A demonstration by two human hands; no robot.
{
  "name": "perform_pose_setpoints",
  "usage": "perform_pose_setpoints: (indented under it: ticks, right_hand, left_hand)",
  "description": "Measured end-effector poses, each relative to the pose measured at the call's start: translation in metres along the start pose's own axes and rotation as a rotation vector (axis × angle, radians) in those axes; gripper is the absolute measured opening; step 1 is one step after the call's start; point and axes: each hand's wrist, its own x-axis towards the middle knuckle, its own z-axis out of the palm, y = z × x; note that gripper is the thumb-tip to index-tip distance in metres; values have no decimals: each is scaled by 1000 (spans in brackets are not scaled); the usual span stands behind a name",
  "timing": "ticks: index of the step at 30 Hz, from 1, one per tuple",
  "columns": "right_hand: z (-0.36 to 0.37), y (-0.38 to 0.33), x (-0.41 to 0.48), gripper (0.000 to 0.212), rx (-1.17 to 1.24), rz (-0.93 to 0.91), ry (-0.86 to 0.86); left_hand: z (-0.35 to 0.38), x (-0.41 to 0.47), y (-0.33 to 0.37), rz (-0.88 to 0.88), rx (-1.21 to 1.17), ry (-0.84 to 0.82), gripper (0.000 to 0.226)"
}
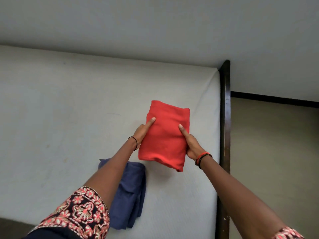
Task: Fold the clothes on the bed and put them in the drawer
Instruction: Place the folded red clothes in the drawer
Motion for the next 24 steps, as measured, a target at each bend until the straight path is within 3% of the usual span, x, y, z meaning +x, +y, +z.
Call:
perform_pose_setpoints:
  ticks: [5,10,18,24]
  right_hand:
    - [-42,-4,-51,88,17,1,34]
    - [-88,-8,-112,91,44,-19,60]
    - [-159,-28,-224,81,64,-86,57]
    - [-208,-44,-292,95,58,-139,65]
  left_hand:
    - [46,-46,10,49,69,119,101]
    - [103,-117,23,87,134,176,79]
    - [186,-212,25,87,135,208,79]
    - [241,-283,39,152,83,222,81]
